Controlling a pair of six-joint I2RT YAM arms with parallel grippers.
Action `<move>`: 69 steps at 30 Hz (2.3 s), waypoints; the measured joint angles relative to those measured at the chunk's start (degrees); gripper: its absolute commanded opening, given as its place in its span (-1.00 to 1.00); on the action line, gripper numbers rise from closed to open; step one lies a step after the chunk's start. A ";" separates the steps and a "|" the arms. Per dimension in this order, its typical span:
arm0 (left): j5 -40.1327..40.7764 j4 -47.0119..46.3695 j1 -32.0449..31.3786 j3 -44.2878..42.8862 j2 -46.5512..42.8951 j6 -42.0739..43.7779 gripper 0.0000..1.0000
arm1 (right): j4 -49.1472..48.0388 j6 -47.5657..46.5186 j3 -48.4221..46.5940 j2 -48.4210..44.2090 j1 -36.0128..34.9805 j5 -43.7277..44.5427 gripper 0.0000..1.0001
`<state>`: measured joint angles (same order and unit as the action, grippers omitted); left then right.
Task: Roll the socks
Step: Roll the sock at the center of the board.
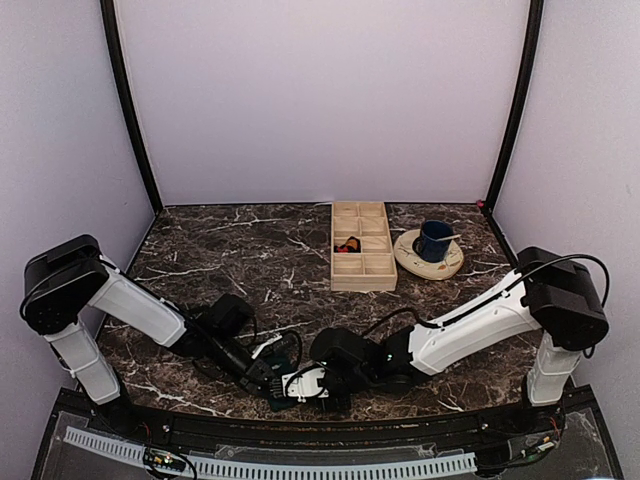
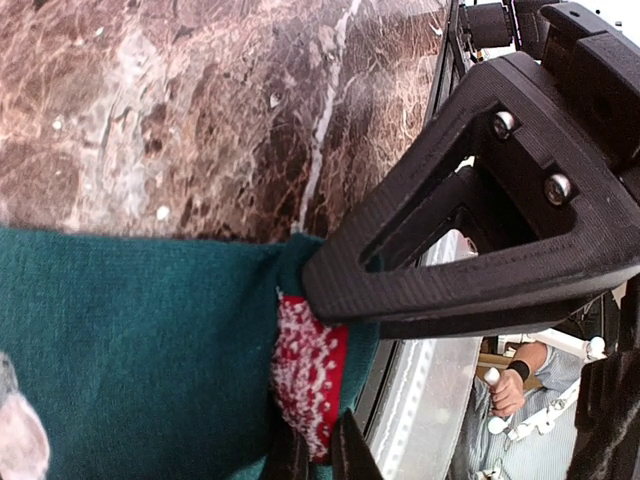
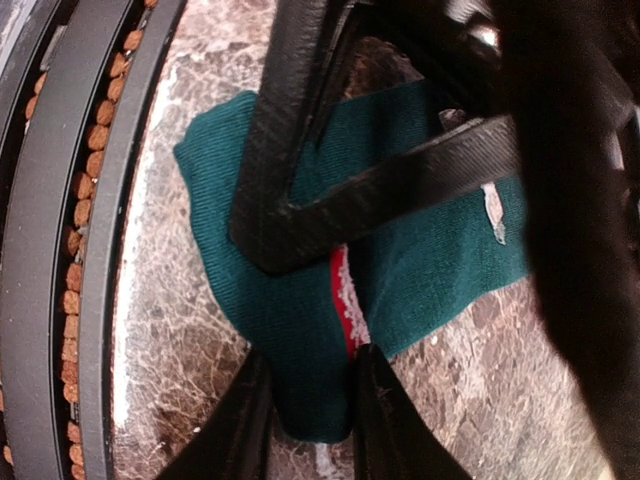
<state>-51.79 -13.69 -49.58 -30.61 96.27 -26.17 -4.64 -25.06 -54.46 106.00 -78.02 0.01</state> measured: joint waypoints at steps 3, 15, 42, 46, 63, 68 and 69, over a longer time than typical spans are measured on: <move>-0.39 0.02 0.20 0.00 0.26 0.02 -1.00 | 0.39 -0.17 -0.63 0.66 0.00 -0.26 -0.62; 3.13 7.89 0.59 -2.36 -1.03 1.73 -0.46 | 4.28 -0.31 -5.44 3.28 0.22 -1.27 -0.84; 39.71 24.65 5.22 -4.90 -25.90 0.55 -0.19 | 17.09 17.31 -19.21 9.73 5.25 -5.70 -0.84; 43.41 25.68 5.22 -4.90 -26.10 0.02 -0.19 | 18.60 20.15 -20.24 10.14 5.88 -5.42 -0.84; 44.83 18.93 4.57 -0.24 -26.80 0.52 -0.18 | 20.59 33.38 -18.97 8.66 8.92 -0.98 -0.84; 44.78 15.72 2.14 0.44 -27.12 2.25 -0.17 | 23.93 34.84 -20.76 8.90 9.27 -1.62 -0.83; 44.78 15.02 1.60 0.79 -27.45 2.58 -0.16 | 24.61 34.82 -21.22 9.09 9.46 -2.12 -0.83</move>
<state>-7.01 1.32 -47.99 -29.82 68.82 -23.59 19.97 9.76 -75.68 115.09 -68.55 -2.11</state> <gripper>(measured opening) 0.414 0.086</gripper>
